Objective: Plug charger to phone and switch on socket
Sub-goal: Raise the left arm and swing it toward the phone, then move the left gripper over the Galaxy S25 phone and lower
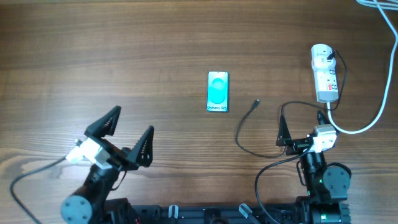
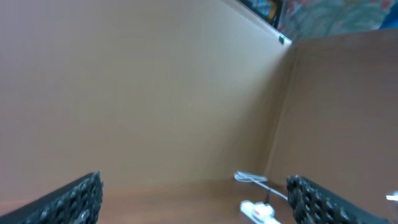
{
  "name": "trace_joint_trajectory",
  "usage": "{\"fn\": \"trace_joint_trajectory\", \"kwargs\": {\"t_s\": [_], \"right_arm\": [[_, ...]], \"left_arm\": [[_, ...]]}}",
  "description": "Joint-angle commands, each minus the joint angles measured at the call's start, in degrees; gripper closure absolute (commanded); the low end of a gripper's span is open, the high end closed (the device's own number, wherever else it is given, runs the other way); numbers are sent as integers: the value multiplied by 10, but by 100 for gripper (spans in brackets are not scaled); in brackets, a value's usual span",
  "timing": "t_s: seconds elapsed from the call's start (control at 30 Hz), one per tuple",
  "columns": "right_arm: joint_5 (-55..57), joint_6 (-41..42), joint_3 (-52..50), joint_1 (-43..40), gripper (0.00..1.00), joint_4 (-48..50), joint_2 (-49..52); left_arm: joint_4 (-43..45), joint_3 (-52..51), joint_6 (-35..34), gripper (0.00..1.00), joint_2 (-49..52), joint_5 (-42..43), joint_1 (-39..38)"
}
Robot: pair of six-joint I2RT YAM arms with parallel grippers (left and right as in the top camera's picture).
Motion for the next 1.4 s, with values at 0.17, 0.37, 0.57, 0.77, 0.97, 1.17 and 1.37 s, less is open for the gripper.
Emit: {"fn": "trace_joint_trajectory", "kwargs": {"t_s": [0.17, 0.37, 0.57, 0.77, 0.97, 1.17, 1.37], "right_arm": [[8, -7, -1, 2, 0, 1, -6], [8, -7, -1, 2, 0, 1, -6], [8, -7, -1, 2, 0, 1, -6], [8, -7, -1, 2, 0, 1, -6], [8, -7, -1, 2, 0, 1, -6], [8, -7, -1, 2, 0, 1, -6], [8, -7, -1, 2, 0, 1, -6]], "left_arm": [[-441, 417, 153, 0, 343, -13, 2], [-668, 671, 149, 0, 576, 170, 2], [-680, 690, 110, 0, 669, 116, -75], [-690, 693, 27, 1, 723, -56, -216], [-806, 816, 26, 1, 815, -131, -267], [-955, 989, 26, 0, 925, -229, -308], [-883, 988, 26, 0, 932, -227, -339]]}}
